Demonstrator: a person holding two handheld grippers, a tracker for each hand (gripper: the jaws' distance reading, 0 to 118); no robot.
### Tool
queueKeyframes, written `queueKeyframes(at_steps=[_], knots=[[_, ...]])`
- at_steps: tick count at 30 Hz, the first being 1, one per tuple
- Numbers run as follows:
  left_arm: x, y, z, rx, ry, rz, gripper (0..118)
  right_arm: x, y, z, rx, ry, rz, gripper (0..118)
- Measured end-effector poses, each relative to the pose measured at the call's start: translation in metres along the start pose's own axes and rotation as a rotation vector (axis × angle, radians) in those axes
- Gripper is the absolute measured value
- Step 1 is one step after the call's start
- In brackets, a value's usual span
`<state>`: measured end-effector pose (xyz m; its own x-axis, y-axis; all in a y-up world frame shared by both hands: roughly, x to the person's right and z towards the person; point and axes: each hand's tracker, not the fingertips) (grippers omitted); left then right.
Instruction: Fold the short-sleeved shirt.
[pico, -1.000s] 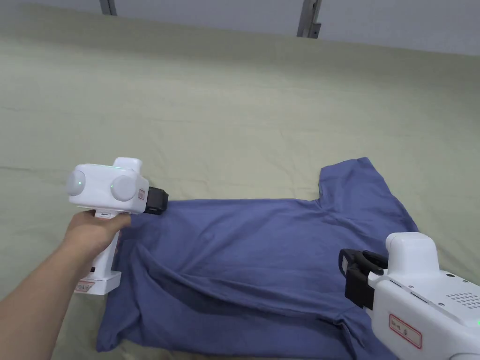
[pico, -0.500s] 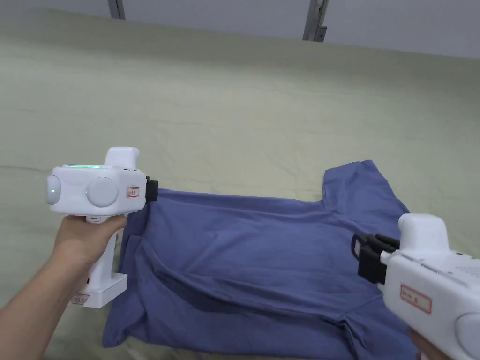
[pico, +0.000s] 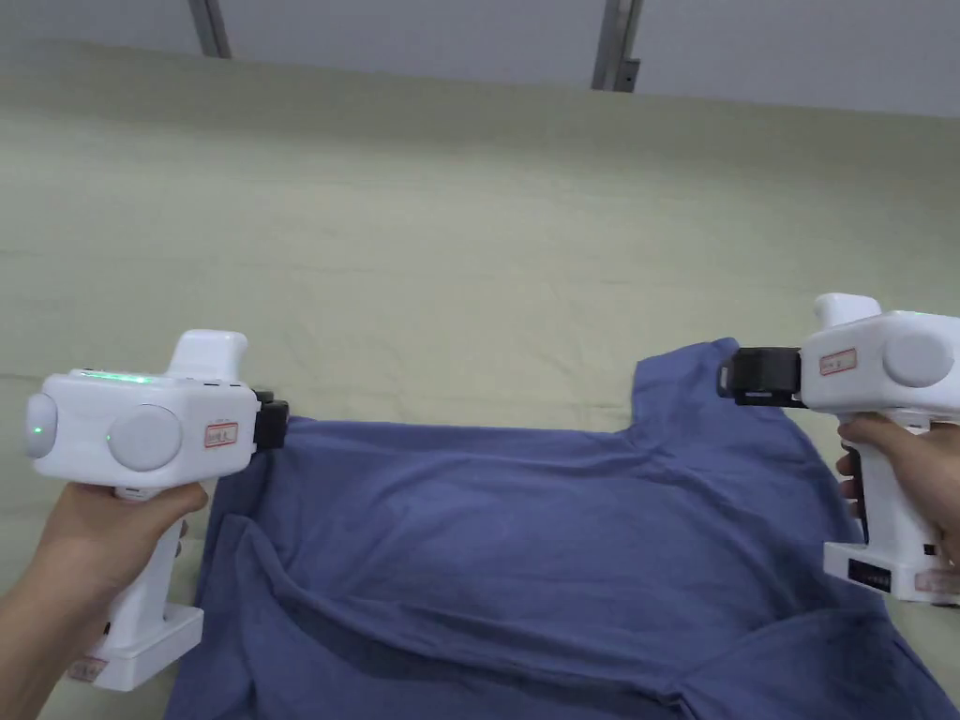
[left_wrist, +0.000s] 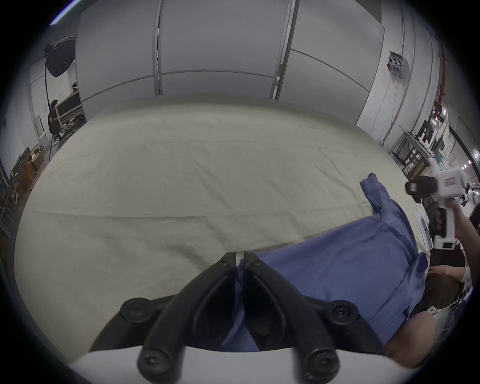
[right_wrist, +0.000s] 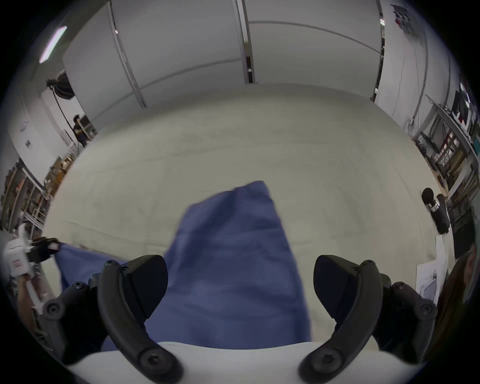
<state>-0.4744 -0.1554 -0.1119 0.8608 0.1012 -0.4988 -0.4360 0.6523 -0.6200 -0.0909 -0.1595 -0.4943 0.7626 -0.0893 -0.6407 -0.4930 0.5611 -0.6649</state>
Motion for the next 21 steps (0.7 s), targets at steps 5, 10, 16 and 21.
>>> queueKeyframes(at_steps=[5, 10, 16, 21], knots=[[-0.005, 0.003, 0.001, -0.013, -0.007, 0.021, 4, 0.027, 0.004, -0.063, -0.158, -0.122, 0.012, 116], [0.003, 0.003, -0.008, -0.03, 0.004, 0.005, 4, 0.029, -0.015, -0.051, -0.145, -0.107, 0.006, 81], [0.014, 0.004, -0.01, -0.034, -0.002, -0.012, 4, 0.021, -0.011, -0.032, -0.097, -0.056, 0.015, 5], [0.017, 0.006, 0.0, -0.018, 0.007, -0.005, 4, 0.022, -0.007, -0.01, 0.006, -0.033, -0.059, 5]])
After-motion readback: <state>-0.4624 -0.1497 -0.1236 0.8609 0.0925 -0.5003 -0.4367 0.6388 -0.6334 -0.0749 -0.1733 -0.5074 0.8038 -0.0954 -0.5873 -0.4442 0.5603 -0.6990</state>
